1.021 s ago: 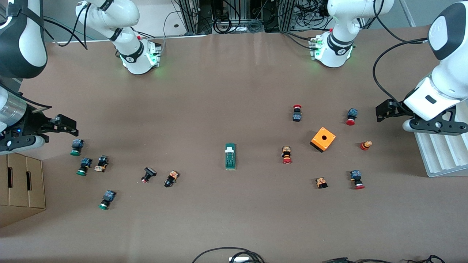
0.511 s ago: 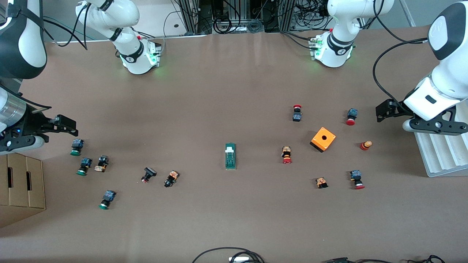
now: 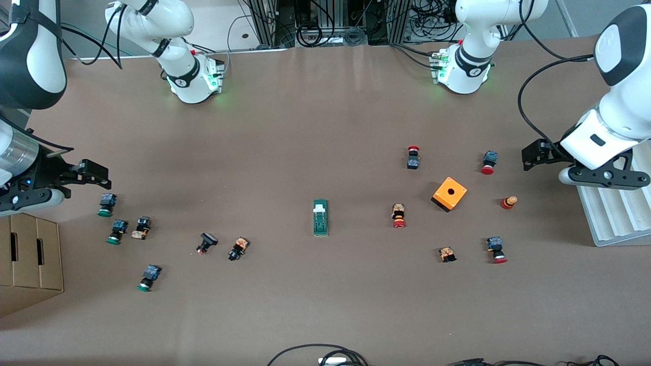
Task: Close load switch with both arms
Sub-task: 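Raise both grippers from rest and move them toward the table middle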
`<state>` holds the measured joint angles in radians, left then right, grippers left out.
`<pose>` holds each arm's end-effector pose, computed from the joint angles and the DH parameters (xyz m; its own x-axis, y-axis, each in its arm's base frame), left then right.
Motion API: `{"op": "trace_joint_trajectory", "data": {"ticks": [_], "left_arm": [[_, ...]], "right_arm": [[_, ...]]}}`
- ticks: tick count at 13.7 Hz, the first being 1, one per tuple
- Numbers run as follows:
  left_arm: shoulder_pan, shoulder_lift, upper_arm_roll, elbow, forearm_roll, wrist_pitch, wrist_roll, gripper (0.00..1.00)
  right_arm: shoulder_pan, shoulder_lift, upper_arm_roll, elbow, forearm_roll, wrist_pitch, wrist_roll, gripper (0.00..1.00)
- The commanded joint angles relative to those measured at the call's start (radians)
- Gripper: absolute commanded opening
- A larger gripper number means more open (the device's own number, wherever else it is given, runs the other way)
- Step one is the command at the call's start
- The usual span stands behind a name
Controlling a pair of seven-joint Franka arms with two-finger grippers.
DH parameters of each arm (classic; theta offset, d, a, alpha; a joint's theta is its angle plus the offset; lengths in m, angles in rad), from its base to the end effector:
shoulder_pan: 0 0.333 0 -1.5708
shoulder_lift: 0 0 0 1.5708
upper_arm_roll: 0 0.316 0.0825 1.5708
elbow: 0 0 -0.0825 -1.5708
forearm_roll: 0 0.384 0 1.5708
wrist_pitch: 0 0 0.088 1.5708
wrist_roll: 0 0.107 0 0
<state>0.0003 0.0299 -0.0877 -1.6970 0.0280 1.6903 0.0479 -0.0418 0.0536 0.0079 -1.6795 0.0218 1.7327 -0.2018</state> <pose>0.5662 -0.0463 0.5581 0.9897 -0.1382 -0.0377 -0.1391 -0.9900 -0.0233 0.5793 -0.0178 0.5565 0.9865 0.1636 0.0040 0.1636 -0.9863 -0.0216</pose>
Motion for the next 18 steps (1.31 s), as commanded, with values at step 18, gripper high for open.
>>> {"op": "trace_joint_trajectory", "data": {"ticks": [18], "left_arm": [[-0.005, 0.053, -0.309, 0.016, -0.003, 0.107, -0.520, 1.00]], "right_arm": [[0.195, 0.117, 0.006, 0.020, 0.055, 0.146, -0.032, 0.97]]}}
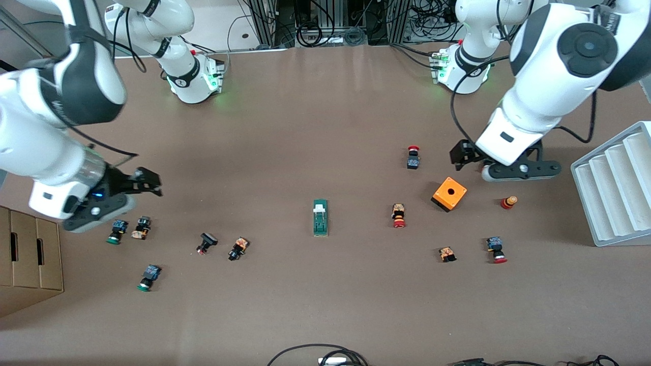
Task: Close load switch with both arms
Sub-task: 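Move the left gripper over the green switch while the right gripper approaches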
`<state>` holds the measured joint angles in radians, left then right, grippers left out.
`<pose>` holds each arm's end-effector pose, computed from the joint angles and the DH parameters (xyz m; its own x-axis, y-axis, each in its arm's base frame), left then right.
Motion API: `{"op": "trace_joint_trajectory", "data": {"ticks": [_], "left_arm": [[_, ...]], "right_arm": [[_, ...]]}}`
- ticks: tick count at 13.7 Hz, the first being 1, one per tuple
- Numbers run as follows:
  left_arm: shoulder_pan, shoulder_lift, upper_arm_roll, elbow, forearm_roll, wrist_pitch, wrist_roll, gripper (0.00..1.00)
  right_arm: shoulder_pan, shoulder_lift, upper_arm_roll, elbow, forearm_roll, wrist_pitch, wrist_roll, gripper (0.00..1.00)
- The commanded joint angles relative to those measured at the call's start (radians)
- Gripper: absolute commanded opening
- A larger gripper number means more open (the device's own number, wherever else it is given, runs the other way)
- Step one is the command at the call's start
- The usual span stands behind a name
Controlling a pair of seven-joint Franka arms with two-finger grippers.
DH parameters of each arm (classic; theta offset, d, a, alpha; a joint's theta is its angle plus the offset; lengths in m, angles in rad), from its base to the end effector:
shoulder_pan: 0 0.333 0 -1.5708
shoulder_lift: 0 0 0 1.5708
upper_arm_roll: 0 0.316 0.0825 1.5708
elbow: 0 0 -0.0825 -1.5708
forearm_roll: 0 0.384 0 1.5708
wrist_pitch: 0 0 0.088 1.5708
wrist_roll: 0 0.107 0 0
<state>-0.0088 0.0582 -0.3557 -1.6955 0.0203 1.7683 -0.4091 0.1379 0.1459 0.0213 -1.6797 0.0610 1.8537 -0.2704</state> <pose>0.5462 -0.2014 0.5513 0.9990 0.0416 0.0167 0.0415 -0.9991 0.0075 0.6026 0.1009 0.5124 0.9155 0.4001 0.0432 0.4020 -0.9142 -0.0525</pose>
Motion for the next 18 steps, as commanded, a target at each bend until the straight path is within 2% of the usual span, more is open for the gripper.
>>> {"op": "trace_joint_trajectory", "data": {"ticks": [1, 5, 8, 15, 18], "left_arm": [[0.003, 0.029, -0.064, 0.013, 0.004, 0.060, -0.106, 1.00], [0.001, 0.041, -0.152, 0.010, 0.012, 0.089, -0.264, 1.00], [-0.058, 0.057, -0.160, 0.008, 0.035, 0.134, -0.325, 1.00], [-0.282, 0.150, -0.160, 0.014, 0.294, 0.255, -0.759, 1.00], [-0.332, 0.201, -0.160, 0.013, 0.412, 0.336, -0.905, 1.00]], "right_arm": [[0.028, 0.035, -0.006, 0.023, 0.016, 0.039, 0.060, 0.97], [0.068, 0.083, -0.007, 0.025, 0.066, 0.122, 0.089, 0.99], [0.065, 0.133, -0.007, 0.049, 0.121, 0.162, 0.074, 1.00], [0.106, 0.201, -0.007, 0.051, 0.126, 0.304, -0.018, 1.00], [0.106, 0.225, -0.007, 0.051, 0.125, 0.357, -0.020, 1.00]]}}
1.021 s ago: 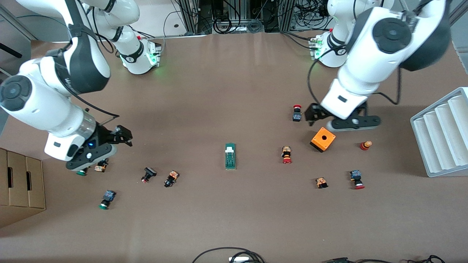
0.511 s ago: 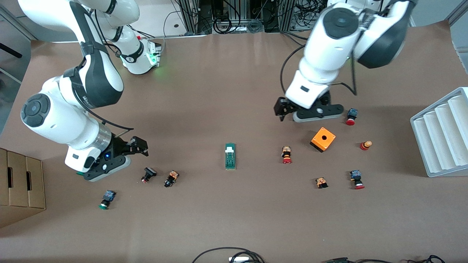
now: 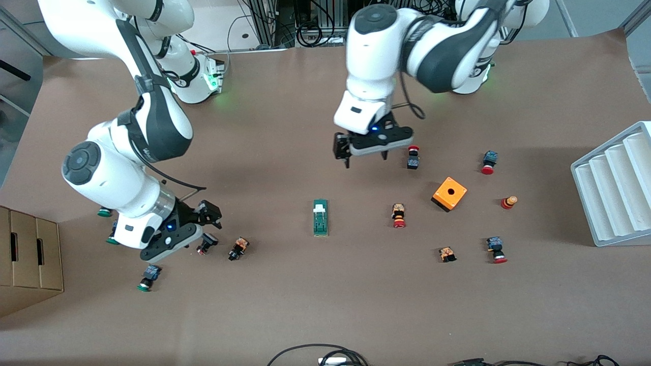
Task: Close load switch with both arms
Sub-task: 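Move the left gripper over the green switch while the right gripper approaches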
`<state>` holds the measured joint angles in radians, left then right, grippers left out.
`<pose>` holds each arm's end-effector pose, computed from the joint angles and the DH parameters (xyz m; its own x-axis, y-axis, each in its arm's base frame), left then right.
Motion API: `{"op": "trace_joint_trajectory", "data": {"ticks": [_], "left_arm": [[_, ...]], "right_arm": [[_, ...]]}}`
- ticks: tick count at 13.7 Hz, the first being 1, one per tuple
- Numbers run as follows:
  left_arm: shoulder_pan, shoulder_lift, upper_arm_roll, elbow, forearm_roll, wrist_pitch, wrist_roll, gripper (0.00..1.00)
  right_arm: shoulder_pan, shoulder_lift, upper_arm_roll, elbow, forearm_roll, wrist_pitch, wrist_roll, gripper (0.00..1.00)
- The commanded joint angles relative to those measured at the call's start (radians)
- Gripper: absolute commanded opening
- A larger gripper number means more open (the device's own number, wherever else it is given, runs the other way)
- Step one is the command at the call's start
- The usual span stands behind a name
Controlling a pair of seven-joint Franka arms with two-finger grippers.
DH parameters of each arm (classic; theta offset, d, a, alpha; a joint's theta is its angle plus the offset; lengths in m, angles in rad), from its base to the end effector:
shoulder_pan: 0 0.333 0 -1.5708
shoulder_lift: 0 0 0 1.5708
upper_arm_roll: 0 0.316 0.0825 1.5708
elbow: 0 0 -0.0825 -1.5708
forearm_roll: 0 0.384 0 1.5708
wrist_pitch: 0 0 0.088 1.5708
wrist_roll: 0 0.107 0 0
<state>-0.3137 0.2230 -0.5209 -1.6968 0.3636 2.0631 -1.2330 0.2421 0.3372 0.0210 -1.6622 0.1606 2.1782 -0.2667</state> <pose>0.4607 -0.4435 0.4944 0.9234 0.2705 0.2724 0.2603 -0.9627 0.0734 0.6475 0.1791 0.4302 0.8868 0.4144 0.2047 0.4404 -0.8920 -0.1020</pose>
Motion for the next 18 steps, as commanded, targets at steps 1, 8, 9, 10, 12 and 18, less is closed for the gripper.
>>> {"op": "trace_joint_trajectory", "data": {"ticks": [1, 8, 9, 10, 12, 18], "left_arm": [[-0.037, 0.050, 0.005, 0.012, 0.110, 0.060, -0.115, 1.00], [-0.182, 0.193, 0.005, 0.014, 0.473, 0.100, -0.425, 1.00], [-0.186, 0.209, 0.005, 0.014, 0.515, 0.112, -0.457, 1.00], [-0.191, 0.231, 0.005, 0.014, 0.552, 0.132, -0.488, 1.00], [-0.219, 0.286, 0.007, 0.012, 0.689, 0.158, -0.581, 1.00], [-0.265, 0.426, 0.009, 0.005, 1.075, 0.153, -0.858, 0.99]], "right_arm": [[0.002, 0.045, -0.007, 0.033, 0.023, 0.060, -0.025, 1.00], [0.026, 0.085, -0.007, 0.042, -0.055, 0.184, -0.161, 1.00], [0.028, 0.088, -0.007, 0.044, -0.055, 0.196, -0.202, 1.00], [0.034, 0.088, -0.007, 0.048, -0.055, 0.207, -0.227, 1.00], [0.066, 0.089, -0.009, 0.050, -0.058, 0.216, -0.253, 1.00], [0.148, 0.106, -0.009, 0.050, -0.202, 0.291, -0.249, 1.00]]}}
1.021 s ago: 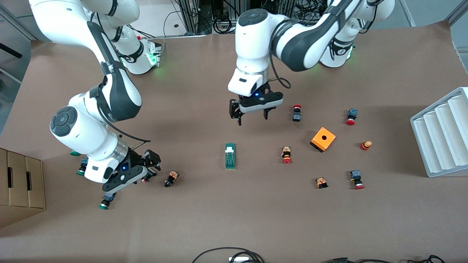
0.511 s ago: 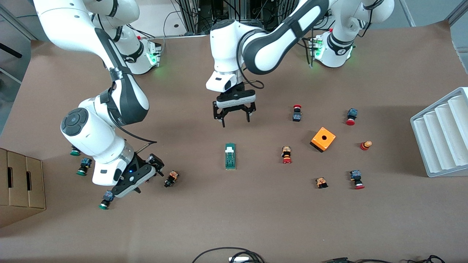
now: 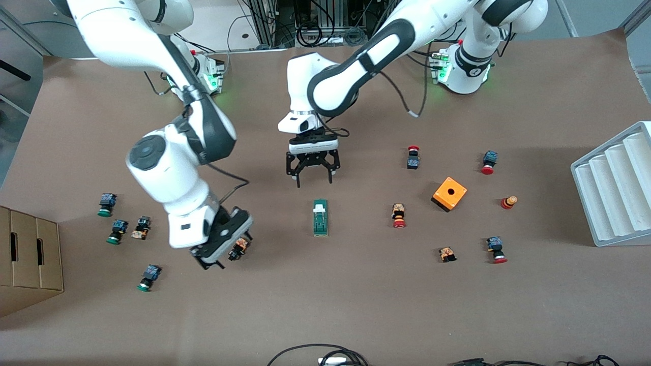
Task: Close load switch with both arms
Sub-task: 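Move the left gripper over the green switch while the right gripper approaches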
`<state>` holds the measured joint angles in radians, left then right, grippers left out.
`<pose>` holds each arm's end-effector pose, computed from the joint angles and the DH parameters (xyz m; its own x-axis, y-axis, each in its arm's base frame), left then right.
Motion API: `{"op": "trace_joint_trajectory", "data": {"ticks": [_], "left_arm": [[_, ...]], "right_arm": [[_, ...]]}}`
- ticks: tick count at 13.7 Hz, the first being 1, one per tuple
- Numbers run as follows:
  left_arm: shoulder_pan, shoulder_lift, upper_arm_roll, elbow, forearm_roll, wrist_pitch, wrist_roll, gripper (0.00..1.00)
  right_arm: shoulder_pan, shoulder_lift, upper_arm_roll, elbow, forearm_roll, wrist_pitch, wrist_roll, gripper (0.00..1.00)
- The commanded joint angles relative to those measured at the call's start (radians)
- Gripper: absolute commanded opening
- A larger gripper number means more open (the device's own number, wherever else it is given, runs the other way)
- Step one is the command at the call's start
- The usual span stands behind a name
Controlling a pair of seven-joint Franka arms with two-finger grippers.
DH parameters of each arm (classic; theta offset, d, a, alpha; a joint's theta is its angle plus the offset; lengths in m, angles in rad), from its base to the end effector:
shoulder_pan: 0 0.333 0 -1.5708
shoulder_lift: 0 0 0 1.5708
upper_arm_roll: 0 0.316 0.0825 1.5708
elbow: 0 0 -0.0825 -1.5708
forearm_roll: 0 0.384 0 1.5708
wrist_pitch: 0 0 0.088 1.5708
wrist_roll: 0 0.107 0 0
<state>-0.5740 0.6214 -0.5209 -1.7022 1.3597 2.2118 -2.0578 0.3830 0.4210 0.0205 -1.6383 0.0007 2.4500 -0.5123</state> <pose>0.3794 -0.5713 0.2800 0.7006 0.1787 0.6908 0.1407 -0.9837 0.1118 0.6485 0.2748 0.4150 0.5515 0.7633 0.3364 0.7584 -0.6268 0.1789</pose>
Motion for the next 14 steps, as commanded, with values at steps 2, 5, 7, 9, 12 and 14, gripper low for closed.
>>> {"op": "trace_joint_trajectory", "data": {"ticks": [2, 5, 7, 9, 12, 14], "left_arm": [[-0.006, 0.052, 0.009, -0.008, 0.171, -0.023, -0.050, 0.99], [-0.043, 0.102, 0.013, -0.024, 0.283, -0.076, -0.198, 0.99], [-0.046, 0.159, 0.013, -0.027, 0.436, -0.134, -0.296, 0.99], [-0.058, 0.202, 0.013, -0.020, 0.499, -0.175, -0.337, 0.99], [-0.070, 0.257, 0.016, -0.005, 0.579, -0.240, -0.337, 0.98], [-0.087, 0.290, 0.018, 0.018, 0.598, -0.259, -0.332, 0.98]], "right_arm": [[0.005, 0.021, -0.008, 0.026, -0.044, 0.020, -0.014, 1.00], [0.008, 0.019, -0.008, 0.023, -0.065, 0.018, -0.038, 1.00], [0.010, 0.021, -0.008, 0.020, -0.065, 0.014, -0.040, 1.00], [0.008, 0.021, -0.010, 0.017, -0.065, 0.009, -0.037, 1.00], [0.008, 0.025, -0.011, 0.014, -0.071, 0.007, -0.035, 1.00], [0.008, 0.036, -0.011, 0.012, -0.073, 0.001, -0.041, 1.00]]}}
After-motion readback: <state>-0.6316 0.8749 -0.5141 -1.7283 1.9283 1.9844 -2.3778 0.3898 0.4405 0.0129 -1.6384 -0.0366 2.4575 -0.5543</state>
